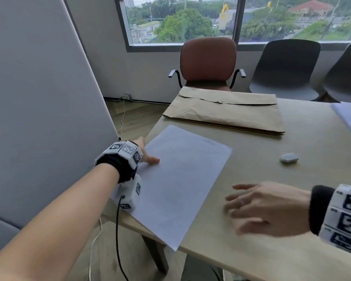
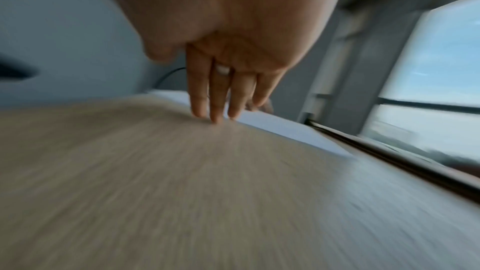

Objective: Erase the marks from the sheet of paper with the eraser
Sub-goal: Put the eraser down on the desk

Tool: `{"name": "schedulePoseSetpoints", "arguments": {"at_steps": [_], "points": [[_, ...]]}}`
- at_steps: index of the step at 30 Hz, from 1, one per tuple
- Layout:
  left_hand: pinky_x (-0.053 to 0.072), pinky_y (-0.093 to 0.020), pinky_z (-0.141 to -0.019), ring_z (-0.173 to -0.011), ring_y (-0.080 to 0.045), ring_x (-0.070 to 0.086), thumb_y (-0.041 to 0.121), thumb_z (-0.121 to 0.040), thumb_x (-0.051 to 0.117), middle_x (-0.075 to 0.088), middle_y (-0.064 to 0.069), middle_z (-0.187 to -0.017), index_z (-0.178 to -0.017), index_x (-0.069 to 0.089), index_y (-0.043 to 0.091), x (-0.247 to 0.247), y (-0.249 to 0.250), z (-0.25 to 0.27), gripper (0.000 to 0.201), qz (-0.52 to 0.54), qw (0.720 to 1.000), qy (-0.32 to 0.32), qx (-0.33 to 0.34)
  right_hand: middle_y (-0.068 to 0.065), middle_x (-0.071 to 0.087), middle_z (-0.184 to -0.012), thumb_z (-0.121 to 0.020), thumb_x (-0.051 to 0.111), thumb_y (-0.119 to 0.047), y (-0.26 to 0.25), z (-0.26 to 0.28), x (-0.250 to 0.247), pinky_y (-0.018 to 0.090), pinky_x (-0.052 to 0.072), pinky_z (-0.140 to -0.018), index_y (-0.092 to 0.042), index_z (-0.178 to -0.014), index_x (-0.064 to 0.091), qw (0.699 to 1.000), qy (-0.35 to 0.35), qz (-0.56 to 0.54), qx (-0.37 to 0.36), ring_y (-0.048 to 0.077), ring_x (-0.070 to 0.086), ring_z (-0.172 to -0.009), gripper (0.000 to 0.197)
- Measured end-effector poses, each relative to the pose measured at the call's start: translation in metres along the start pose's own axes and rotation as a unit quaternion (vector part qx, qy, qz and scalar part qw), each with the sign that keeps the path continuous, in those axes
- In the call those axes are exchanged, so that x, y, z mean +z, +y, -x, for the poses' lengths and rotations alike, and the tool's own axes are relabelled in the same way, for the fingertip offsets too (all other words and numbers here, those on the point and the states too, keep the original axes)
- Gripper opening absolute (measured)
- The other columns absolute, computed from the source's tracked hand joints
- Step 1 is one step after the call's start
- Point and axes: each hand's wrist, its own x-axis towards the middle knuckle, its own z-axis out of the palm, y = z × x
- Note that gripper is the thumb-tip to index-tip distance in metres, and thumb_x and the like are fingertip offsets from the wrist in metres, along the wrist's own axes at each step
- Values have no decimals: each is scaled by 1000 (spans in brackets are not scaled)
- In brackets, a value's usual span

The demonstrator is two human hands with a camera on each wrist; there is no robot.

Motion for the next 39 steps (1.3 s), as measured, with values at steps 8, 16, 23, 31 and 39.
{"name": "schedulePoseSetpoints", "arguments": {"at_steps": [8,16,23,31,39], "points": [[42,-25,-74,-99,-27,59,23,-81,73,64,-8,-98,-95,65,4,-16,-14,3,25,103,984,144,0,-5,67,-60,-80,56,-25,58,-4,0,21,53,-63,-20,-67,73,941,212,15,262,14,62,-54,22],[49,-15,-49,-48,-5,59,-3,-87,61,66,7,-58,-79,59,11,-61,20,49,16,496,823,97,259,6,45,-140,-86,60,-38,64,-9,-12,28,37,-102,-12,-147,18,777,169,-376,475,18,47,-125,79],[57,-21,-59,-64,-9,71,27,-59,85,74,1,-73,-73,70,19,-76,69,81,22,640,665,13,385,9,57,-114,-86,63,-18,62,-8,-32,20,38,-69,-9,-132,41,592,329,-602,423,15,56,-97,53],[59,-27,-64,-65,-12,72,17,-73,62,72,1,-67,-58,70,21,-56,110,76,17,697,578,-1,425,10,60,-97,-84,61,-6,67,19,-44,41,48,-90,-14,-112,44,450,528,-600,398,26,59,-94,34],[58,-22,-57,-61,-8,71,16,-78,63,74,6,-72,-86,64,20,-46,154,91,9,650,627,-2,429,0,47,-58,-95,43,-16,67,88,-52,21,44,-49,-11,-68,48,463,585,-516,420,11,46,-46,28]]}}
